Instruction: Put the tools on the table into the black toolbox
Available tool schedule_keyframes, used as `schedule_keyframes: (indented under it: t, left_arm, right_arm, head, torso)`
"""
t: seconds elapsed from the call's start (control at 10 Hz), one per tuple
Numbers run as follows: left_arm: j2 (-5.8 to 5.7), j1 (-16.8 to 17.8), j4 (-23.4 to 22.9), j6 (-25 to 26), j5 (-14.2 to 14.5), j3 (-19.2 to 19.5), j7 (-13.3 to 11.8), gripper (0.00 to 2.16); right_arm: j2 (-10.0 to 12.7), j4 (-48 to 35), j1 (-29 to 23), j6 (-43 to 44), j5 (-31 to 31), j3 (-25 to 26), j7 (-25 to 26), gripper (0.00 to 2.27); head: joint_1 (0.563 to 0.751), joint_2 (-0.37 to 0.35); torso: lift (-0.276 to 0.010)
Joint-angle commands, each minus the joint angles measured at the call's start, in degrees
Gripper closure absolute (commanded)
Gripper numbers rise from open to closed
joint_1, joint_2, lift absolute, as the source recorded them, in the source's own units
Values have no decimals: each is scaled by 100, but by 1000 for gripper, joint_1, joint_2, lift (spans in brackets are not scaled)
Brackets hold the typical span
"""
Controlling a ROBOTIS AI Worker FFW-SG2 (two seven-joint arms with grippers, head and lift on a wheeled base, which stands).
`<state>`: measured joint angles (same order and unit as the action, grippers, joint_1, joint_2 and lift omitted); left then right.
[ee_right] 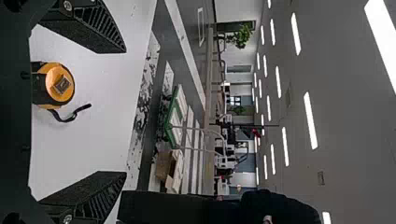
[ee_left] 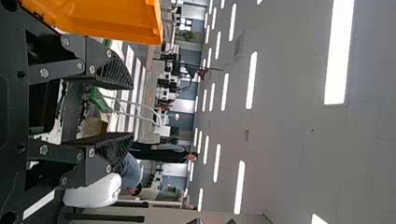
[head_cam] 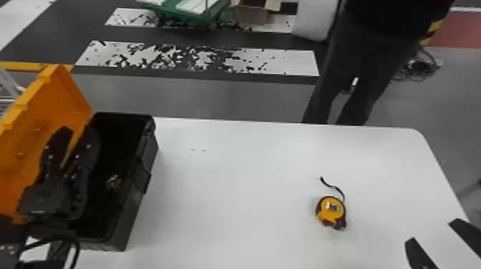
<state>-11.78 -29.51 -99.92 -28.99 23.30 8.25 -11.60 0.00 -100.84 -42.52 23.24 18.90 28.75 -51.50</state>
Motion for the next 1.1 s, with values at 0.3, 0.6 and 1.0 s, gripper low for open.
schedule_keyframes:
  t: [0.3, 0.6, 1.0]
  left_arm:
    - [9, -626, -599, -110, -10, -61, -18, 22]
    - [79, -951, -555, -479, -300, -544, 342, 26]
    - [44, -1232, -291, -919, -1153, -1326, 1538, 26]
  right_arm:
    - [5, 144, 15, 53, 35, 114, -9, 73]
    - [5, 311, 15, 141, 123, 184, -79, 73]
    - [5, 425, 33, 176, 167, 237, -97, 73]
  head:
    - [695, -13]
    - [695, -85]
    - [695, -172]
  torso:
    - [-39]
    - [-39]
    - [-39]
